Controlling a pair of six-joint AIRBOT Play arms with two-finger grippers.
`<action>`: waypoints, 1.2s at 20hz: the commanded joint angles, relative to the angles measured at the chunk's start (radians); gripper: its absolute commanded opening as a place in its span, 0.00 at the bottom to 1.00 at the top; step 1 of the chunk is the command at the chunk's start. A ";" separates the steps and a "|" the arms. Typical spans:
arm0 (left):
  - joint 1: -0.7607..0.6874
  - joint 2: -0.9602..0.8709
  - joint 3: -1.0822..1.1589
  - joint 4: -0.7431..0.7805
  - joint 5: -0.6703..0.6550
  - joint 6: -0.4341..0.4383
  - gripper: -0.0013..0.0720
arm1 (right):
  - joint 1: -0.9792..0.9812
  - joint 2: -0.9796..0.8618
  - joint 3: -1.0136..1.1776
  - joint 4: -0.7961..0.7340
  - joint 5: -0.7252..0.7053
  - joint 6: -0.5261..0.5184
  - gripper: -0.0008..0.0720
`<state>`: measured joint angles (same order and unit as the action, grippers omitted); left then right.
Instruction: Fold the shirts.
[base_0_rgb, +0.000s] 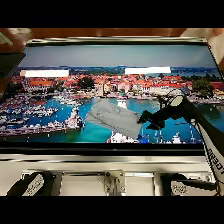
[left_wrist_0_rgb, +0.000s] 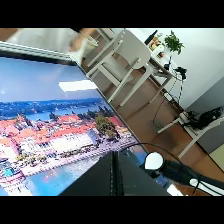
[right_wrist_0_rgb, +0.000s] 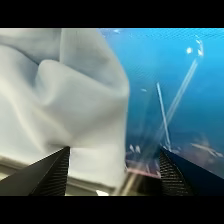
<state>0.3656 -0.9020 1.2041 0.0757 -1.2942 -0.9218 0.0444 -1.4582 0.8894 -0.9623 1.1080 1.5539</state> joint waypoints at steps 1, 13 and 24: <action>0.000 0.001 0.000 0.000 0.003 -0.012 0.07 | 0.048 -0.051 -0.046 0.138 -0.140 -0.071 0.94; 0.000 0.001 0.000 0.000 0.002 -0.019 0.07 | -0.164 0.047 0.311 0.444 -0.212 -0.517 0.08; -0.001 0.001 0.000 0.001 -0.001 -0.114 0.07 | -0.879 0.047 0.377 0.211 -0.026 -0.245 0.08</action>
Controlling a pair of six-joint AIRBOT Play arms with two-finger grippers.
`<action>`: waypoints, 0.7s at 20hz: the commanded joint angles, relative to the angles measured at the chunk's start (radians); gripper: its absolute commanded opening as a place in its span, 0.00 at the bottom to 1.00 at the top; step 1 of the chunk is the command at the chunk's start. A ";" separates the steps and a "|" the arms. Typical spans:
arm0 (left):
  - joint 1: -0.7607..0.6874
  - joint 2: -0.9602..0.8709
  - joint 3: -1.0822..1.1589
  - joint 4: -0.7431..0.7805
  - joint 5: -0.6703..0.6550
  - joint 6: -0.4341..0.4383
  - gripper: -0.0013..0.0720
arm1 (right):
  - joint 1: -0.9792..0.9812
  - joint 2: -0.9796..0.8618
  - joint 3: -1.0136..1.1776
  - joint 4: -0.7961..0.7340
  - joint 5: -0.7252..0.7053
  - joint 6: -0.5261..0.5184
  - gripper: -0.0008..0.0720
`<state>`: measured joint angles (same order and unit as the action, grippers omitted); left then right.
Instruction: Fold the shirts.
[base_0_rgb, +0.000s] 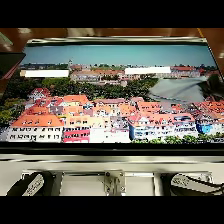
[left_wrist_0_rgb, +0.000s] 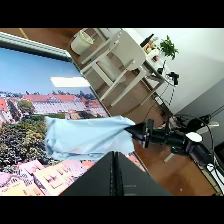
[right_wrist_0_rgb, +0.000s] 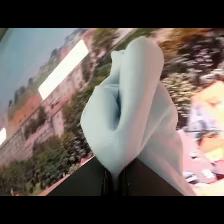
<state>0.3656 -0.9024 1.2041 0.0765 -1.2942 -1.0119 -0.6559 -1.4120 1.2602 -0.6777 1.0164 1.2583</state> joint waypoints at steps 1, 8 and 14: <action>-0.001 0.001 0.000 0.000 -0.001 -0.032 0.07 | -0.249 0.001 0.006 -0.086 0.086 0.061 0.08; -0.034 0.001 -0.001 0.069 -0.005 -0.034 0.07 | -0.599 0.001 -0.093 -0.444 0.332 0.118 0.08; -0.154 0.001 -0.003 0.127 0.011 -0.060 0.07 | -0.742 0.064 -0.399 -0.460 0.282 0.105 0.08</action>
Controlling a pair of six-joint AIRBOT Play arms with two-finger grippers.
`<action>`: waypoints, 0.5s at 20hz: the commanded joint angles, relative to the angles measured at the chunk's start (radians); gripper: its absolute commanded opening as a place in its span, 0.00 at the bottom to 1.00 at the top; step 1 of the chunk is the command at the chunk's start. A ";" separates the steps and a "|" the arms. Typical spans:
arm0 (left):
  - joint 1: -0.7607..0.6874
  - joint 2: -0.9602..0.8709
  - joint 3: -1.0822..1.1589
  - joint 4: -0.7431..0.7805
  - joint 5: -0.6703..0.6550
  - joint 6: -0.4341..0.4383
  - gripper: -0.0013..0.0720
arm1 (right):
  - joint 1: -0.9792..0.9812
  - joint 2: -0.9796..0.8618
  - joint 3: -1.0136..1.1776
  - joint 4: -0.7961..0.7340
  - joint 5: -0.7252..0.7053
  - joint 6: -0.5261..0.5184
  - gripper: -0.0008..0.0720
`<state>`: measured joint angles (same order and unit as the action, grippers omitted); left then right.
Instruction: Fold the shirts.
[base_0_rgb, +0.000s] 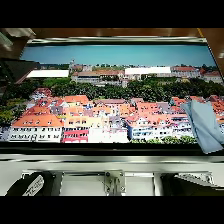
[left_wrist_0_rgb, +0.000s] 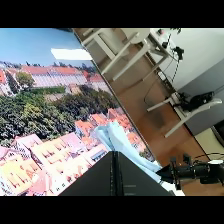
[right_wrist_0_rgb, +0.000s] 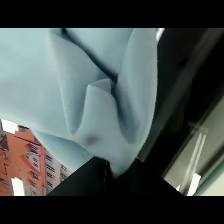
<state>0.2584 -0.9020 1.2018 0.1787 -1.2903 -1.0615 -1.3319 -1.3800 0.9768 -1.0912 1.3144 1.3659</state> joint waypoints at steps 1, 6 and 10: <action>-0.059 0.000 -0.001 0.025 0.008 -0.010 0.07 | -0.081 0.047 -0.144 -0.053 -0.032 -0.007 0.09; -0.067 0.000 0.000 0.025 0.022 -0.010 0.07 | -0.096 0.065 -0.161 -0.063 -0.072 -0.023 0.53; -0.067 0.000 0.000 0.025 0.052 -0.010 0.07 | -0.095 0.114 -0.063 -0.064 0.002 -0.051 0.89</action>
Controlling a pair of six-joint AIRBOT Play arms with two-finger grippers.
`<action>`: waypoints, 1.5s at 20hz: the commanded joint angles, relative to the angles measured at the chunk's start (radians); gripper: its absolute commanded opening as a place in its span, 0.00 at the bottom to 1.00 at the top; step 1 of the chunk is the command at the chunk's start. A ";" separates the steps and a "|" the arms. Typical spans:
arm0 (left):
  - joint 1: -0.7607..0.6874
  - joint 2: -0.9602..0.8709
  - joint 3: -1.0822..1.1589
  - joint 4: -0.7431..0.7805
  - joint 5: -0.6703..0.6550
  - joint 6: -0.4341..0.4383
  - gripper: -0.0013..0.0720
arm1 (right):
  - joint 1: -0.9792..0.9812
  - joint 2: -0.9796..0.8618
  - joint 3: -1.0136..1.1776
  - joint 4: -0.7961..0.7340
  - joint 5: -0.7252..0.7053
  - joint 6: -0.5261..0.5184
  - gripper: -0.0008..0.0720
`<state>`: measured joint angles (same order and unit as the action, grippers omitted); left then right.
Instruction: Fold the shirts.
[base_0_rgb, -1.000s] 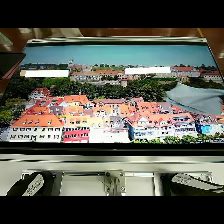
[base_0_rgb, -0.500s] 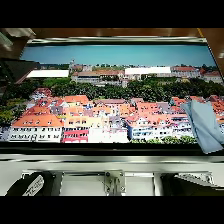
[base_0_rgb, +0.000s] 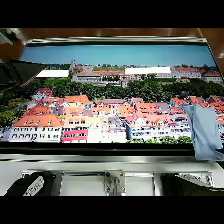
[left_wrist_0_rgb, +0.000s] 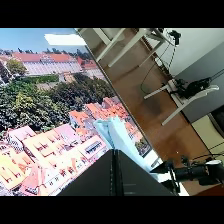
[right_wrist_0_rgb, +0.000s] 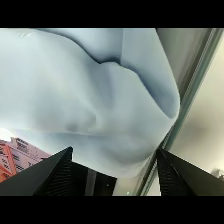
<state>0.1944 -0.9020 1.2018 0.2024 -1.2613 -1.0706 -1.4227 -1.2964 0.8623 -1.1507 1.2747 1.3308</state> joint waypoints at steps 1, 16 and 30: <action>-0.003 0.000 0.000 0.005 0.034 0.003 0.07 | -0.005 0.053 0.109 -0.002 0.072 -0.010 0.89; -0.414 -0.352 0.159 1.273 0.001 -0.544 0.16 | 1.049 0.156 0.592 -0.130 0.033 0.191 0.88; -0.480 -0.425 0.232 1.368 -0.049 -0.547 1.00 | 1.257 0.061 0.592 -0.183 0.127 0.273 0.88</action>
<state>-0.2844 -1.3251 1.4315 1.5589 -1.3087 -1.6127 -0.1768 -1.2324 1.4532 -1.3277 1.3975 1.5978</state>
